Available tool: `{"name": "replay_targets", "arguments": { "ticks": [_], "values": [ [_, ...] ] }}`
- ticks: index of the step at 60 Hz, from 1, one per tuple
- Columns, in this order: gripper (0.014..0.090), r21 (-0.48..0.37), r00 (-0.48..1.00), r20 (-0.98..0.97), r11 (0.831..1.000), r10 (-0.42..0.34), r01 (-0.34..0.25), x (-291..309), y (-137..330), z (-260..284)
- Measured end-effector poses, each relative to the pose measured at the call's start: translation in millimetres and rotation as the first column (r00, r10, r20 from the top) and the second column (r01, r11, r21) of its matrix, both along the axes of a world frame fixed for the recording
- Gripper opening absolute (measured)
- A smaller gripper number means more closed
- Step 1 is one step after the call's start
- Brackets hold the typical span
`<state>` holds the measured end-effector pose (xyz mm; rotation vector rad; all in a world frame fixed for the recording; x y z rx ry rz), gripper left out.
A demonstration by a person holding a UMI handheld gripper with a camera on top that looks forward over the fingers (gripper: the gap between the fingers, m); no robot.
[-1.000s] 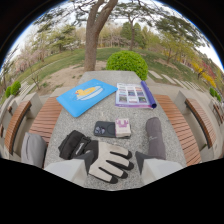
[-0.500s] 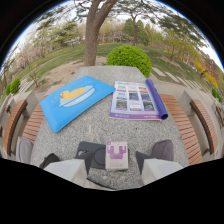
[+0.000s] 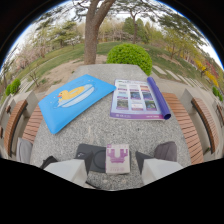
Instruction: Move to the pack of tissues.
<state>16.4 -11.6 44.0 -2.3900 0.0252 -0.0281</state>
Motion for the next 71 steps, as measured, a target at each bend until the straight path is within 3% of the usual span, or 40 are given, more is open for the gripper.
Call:
{"name": "replay_targets", "arguments": {
  "ticks": [71],
  "values": [
    [0.0833,0.005,1.0,-0.018,1.0,0.007,-0.007,-3.9,-7.9,3.5]
  ]
}}
